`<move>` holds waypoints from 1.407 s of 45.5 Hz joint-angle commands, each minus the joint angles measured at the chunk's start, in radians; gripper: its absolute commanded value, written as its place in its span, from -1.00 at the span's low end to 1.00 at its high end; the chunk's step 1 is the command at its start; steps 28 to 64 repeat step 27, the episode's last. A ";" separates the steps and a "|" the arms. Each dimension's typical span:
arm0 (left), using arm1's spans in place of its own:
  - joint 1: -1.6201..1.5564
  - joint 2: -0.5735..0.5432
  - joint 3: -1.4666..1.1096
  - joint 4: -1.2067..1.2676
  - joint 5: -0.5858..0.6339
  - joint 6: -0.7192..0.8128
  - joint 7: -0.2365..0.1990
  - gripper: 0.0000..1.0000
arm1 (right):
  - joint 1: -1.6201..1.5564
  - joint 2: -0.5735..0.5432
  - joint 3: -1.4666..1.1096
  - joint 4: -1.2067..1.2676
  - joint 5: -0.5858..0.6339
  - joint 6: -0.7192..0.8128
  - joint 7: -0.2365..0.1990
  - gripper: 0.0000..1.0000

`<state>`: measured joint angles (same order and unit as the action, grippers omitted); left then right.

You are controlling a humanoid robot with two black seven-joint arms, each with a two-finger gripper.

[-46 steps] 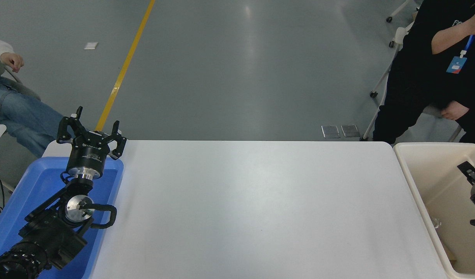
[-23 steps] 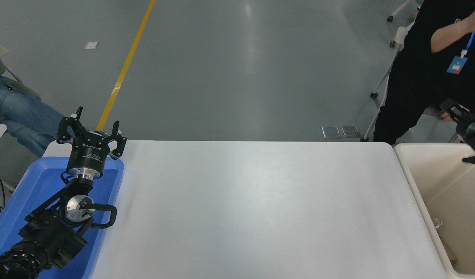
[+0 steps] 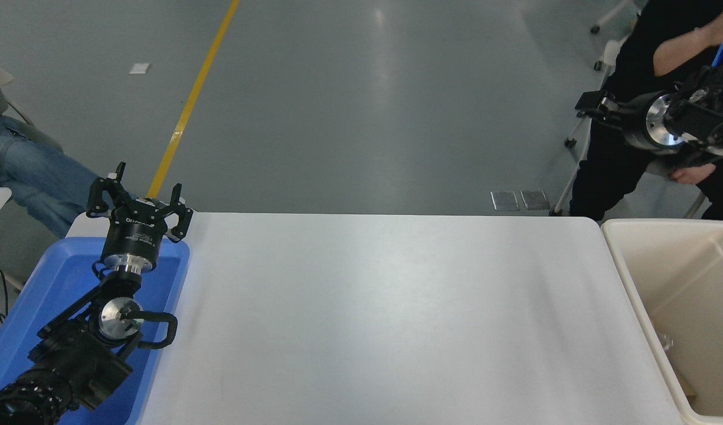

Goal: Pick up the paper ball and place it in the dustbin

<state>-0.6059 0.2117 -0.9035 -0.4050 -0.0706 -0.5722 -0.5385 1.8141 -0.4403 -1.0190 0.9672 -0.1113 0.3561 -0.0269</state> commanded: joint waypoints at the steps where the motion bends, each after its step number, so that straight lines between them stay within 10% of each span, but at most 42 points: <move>1: 0.000 0.000 0.000 0.000 0.000 0.000 0.000 0.98 | 0.223 -0.020 -0.047 0.357 -0.067 0.112 -0.002 1.00; 64: 0.000 0.000 0.000 0.000 0.000 0.000 0.000 0.98 | 0.309 -0.009 -0.024 0.502 -0.065 0.208 0.001 1.00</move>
